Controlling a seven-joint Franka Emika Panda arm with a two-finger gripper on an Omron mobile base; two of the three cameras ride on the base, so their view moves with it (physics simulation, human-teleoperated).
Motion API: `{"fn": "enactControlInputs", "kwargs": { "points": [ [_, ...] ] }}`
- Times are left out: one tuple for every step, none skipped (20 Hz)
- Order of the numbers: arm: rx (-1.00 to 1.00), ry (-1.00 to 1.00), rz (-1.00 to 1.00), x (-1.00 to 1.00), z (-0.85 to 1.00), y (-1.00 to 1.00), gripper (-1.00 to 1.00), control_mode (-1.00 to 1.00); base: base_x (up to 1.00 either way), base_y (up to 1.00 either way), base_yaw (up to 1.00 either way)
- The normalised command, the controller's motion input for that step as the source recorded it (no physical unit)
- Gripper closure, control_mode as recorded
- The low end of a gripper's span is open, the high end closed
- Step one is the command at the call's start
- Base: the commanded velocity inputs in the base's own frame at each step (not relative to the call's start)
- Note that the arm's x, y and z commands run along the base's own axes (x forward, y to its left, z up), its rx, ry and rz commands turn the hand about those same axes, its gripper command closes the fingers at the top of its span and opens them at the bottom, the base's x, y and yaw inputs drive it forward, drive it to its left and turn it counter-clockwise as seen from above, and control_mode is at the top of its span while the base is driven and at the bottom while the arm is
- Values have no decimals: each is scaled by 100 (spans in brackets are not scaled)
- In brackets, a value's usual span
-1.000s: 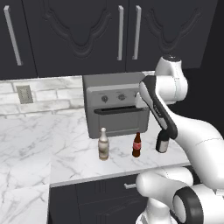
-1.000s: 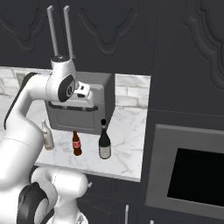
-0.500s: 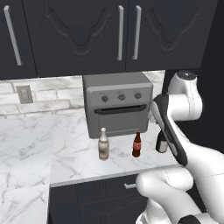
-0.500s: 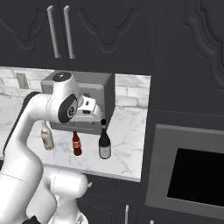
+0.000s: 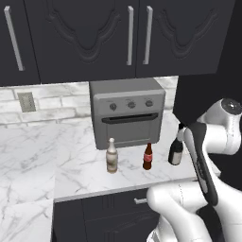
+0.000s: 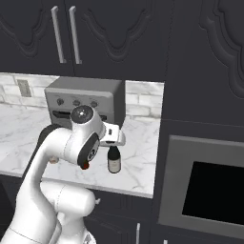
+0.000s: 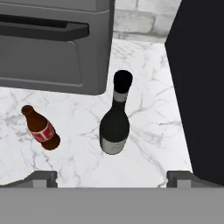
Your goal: Move the drinks to the dining counter.
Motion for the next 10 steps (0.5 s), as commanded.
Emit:
{"fn": "enactControlInputs", "kwargs": {
  "points": [
    [3,-11,6,0,0,0,-100,-100,0,0,0],
    [0,-5,5,0,0,0,-100,-100,0,0,0],
    [0,-1,4,0,0,0,-100,-100,0,0,0],
    [0,0,2,3,0,0,-100,-100,0,0,0],
    [0,0,1,10,-4,0,-100,-100,0,0,0],
    [0,0,1,13,-4,0,-100,-100,0,0,0],
    [0,0,0,16,0,0,-100,-100,0,0,0],
    [0,1,0,18,0,0,-100,-100,0,0,0],
    [0,7,0,19,0,0,-100,-100,0,0,0],
    [0,13,0,24,0,0,-100,-100,0,0,0]
  ]
}}
